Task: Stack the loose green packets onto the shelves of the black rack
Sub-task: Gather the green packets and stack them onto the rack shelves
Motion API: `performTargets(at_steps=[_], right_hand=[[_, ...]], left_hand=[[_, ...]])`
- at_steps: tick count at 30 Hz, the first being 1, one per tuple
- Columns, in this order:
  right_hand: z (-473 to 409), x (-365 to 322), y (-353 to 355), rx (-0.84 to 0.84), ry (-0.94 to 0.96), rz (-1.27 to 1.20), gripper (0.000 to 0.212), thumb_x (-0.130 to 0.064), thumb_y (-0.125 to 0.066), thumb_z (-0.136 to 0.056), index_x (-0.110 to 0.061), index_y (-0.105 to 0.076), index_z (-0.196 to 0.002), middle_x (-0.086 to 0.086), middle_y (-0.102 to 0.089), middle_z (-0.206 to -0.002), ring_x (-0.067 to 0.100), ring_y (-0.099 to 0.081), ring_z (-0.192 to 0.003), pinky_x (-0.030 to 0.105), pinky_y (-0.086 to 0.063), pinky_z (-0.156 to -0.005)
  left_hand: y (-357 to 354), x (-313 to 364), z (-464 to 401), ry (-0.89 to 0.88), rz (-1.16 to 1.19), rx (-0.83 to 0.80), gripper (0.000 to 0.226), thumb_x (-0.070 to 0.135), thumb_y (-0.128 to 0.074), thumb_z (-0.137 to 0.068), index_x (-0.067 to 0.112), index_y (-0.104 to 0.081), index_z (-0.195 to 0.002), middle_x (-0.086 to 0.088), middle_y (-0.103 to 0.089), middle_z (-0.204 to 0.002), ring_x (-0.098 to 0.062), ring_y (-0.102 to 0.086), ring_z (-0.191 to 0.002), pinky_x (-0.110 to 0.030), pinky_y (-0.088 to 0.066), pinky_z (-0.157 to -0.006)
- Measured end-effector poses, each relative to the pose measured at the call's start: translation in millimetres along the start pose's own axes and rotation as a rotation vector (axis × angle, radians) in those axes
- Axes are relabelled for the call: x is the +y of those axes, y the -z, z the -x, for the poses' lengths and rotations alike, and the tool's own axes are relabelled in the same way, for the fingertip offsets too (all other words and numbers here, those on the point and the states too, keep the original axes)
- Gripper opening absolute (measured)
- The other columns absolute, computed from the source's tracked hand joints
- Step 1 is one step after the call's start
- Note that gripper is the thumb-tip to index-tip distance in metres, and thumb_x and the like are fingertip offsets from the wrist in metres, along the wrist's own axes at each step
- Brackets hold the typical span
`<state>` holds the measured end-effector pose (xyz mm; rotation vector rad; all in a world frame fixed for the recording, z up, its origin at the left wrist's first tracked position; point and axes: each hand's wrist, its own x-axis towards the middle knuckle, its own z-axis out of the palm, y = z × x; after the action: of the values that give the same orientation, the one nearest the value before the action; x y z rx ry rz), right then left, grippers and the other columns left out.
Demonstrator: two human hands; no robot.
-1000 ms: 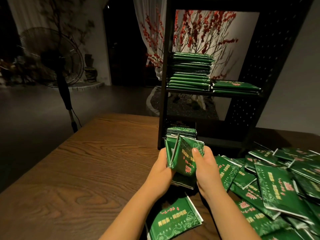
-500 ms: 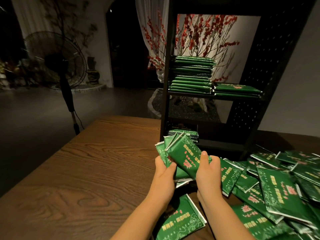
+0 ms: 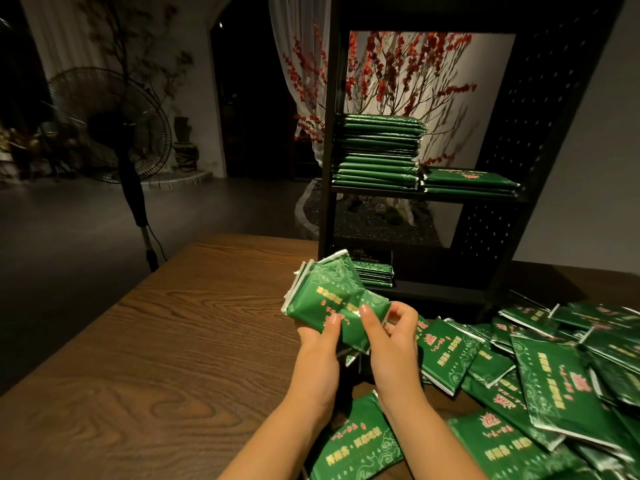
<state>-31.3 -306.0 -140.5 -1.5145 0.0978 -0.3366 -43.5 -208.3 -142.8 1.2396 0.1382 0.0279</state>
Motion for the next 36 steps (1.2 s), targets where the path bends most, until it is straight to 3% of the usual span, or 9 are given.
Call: performTargets(at_steps=[3,7,11,16,20,26,29,32,36], right_hand=[[0,1,-1,-0.201,-0.127,-0.165,0.027,-0.026,-0.068,-0.09,-0.02,-0.059,-0.114,0.001,-0.072,-0.109,0.017,-0.068,-0.102,0.037,-0.052,-0.09],[-4,-1,5,-0.181,-0.1,-0.214,0.019,-0.01,-0.067,-0.09,-0.013,-0.063,-0.109,0.006,-0.075,-0.102,0.027,-0.07,-0.099,0.046,-0.054,-0.091],[-8,3,10,-0.209,-0.044,-0.138,0.023,-0.01,-0.067,-0.09,-0.016,-0.061,-0.111,0.003,-0.074,-0.106,0.023,-0.069,-0.101,0.052,-0.051,-0.096],[-8,13,13,-0.32,0.093,0.201,0.036,-0.015,-0.069,-0.089,-0.039,-0.054,-0.112,-0.002,-0.068,-0.106,0.018,-0.066,-0.101,0.05,-0.054,-0.09],[-4,17,8,-0.393,0.132,0.333,0.036,-0.014,-0.067,-0.09,-0.038,-0.051,-0.111,-0.006,-0.066,-0.107,0.011,-0.066,-0.099,0.044,-0.056,-0.087],[-3,20,7,-0.451,0.101,0.473,0.057,-0.022,-0.07,-0.088,-0.036,-0.038,-0.133,-0.008,-0.044,-0.138,0.006,-0.042,-0.127,0.039,-0.044,-0.106],[-2,22,6,-0.442,0.159,0.552,0.051,-0.022,-0.067,-0.09,-0.039,-0.039,-0.129,-0.008,-0.052,-0.129,0.009,-0.053,-0.115,0.037,-0.05,-0.095],[0,22,5,-0.436,0.157,0.527,0.049,-0.021,-0.067,-0.09,-0.039,-0.039,-0.126,-0.008,-0.052,-0.124,0.014,-0.05,-0.125,0.033,-0.047,-0.098],[-1,25,6,-0.476,0.171,0.632,0.042,-0.027,-0.064,-0.093,-0.035,-0.037,-0.124,-0.007,-0.054,-0.115,0.014,-0.055,-0.11,0.032,-0.047,-0.093]], left_hand=[[3,5,2,0.032,0.049,-0.023,0.012,0.033,-0.052,-0.101,0.024,-0.051,-0.108,-0.007,-0.068,-0.11,-0.023,-0.068,-0.1,-0.043,-0.056,-0.086],[21,8,-6,-0.037,0.186,-0.148,0.046,0.018,-0.073,-0.084,0.005,-0.059,-0.126,-0.02,-0.07,-0.116,-0.034,-0.069,-0.106,-0.045,-0.055,-0.089],[52,18,-14,-0.262,-0.102,-0.057,0.056,-0.001,-0.078,-0.078,0.013,-0.052,-0.125,-0.007,-0.072,-0.103,-0.014,-0.072,-0.085,-0.024,-0.057,-0.071],[85,17,-12,-0.36,-0.576,-0.118,0.069,0.011,-0.084,-0.076,0.041,-0.045,-0.125,0.022,-0.065,-0.111,0.002,-0.064,-0.104,-0.018,-0.052,-0.085],[96,12,-8,-0.353,-0.674,-0.072,0.064,0.029,-0.08,-0.069,0.042,-0.047,-0.122,0.017,-0.066,-0.115,-0.003,-0.064,-0.107,-0.039,-0.054,-0.094],[102,11,-7,-0.335,-0.713,-0.054,0.087,0.013,-0.084,-0.073,0.05,-0.03,-0.13,0.012,-0.059,-0.12,-0.001,-0.063,-0.104,-0.028,-0.053,-0.092],[99,9,-4,-0.319,-0.765,-0.082,0.081,0.01,-0.077,-0.077,0.047,-0.03,-0.132,0.011,-0.06,-0.117,-0.003,-0.063,-0.101,-0.035,-0.053,-0.093],[97,9,-2,-0.334,-0.792,-0.059,0.063,0.013,-0.072,-0.084,0.047,-0.035,-0.122,0.015,-0.059,-0.113,0.001,-0.06,-0.1,-0.028,-0.051,-0.088],[96,8,-3,-0.316,-0.863,-0.05,0.052,0.015,-0.066,-0.089,0.044,-0.033,-0.117,0.013,-0.06,-0.105,0.001,-0.059,-0.092,-0.026,-0.051,-0.081]])
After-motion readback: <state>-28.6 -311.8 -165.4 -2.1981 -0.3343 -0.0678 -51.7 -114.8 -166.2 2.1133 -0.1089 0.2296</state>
